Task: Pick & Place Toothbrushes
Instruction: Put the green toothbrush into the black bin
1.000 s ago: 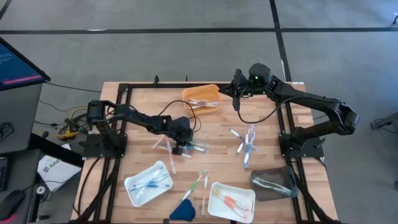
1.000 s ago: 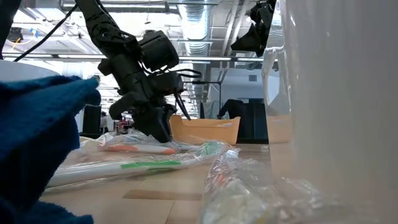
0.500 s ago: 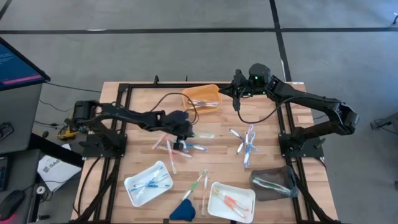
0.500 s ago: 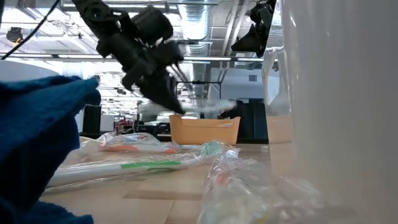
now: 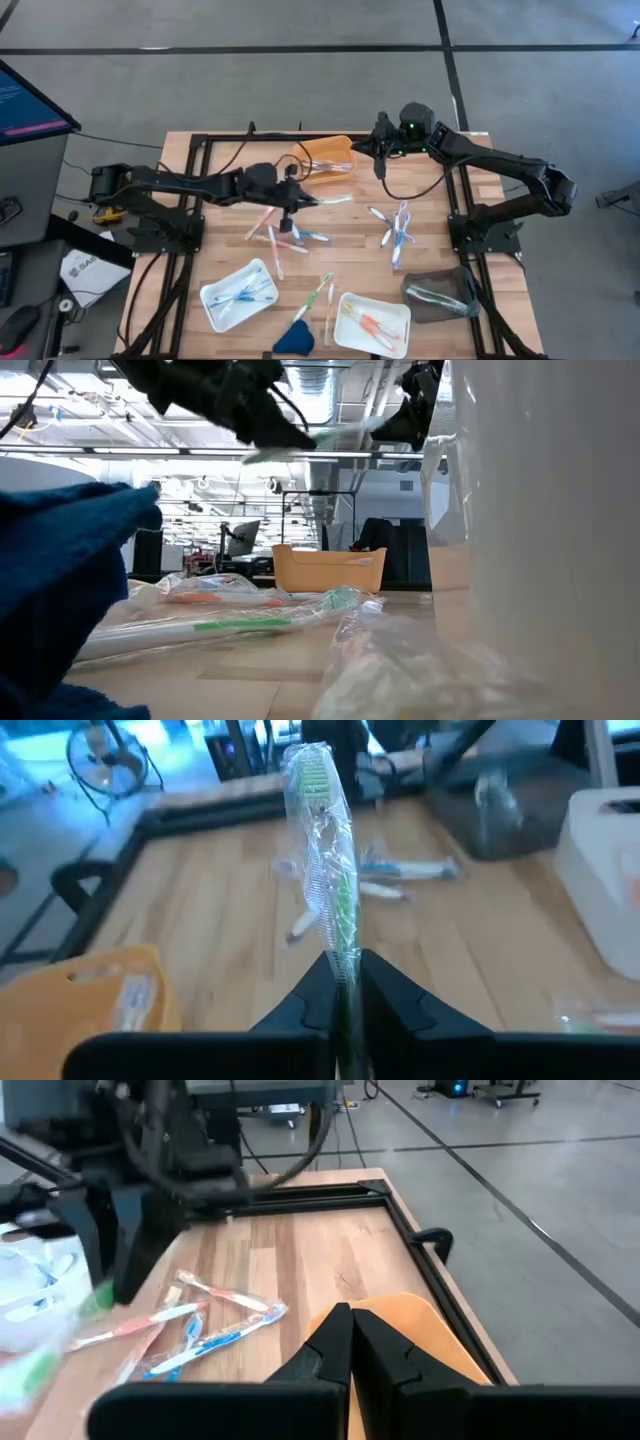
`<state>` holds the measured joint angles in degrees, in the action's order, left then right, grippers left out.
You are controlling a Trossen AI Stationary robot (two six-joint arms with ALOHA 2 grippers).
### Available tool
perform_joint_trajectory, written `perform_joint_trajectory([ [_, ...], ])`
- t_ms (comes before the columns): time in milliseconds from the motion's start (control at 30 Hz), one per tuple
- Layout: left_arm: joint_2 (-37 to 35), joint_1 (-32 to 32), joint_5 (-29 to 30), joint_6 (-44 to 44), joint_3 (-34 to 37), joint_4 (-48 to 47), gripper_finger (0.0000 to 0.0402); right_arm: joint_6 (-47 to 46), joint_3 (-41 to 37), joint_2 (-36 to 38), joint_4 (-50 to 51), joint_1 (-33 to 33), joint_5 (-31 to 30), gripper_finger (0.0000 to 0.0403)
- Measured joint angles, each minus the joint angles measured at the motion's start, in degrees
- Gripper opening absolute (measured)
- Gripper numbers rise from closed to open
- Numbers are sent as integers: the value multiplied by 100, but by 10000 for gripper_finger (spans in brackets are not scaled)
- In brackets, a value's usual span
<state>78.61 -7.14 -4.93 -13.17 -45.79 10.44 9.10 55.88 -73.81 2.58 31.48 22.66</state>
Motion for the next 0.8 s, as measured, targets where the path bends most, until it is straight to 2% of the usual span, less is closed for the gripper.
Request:
perform_joint_trajectory([
  [500,-38,0,-569,0,1,2461,17,199,-2,-1,-93,-297,2,0],
  [800,-38,-31,-1157,57,1,3982,17,124,-2,-1,-566,-404,1,0],
])
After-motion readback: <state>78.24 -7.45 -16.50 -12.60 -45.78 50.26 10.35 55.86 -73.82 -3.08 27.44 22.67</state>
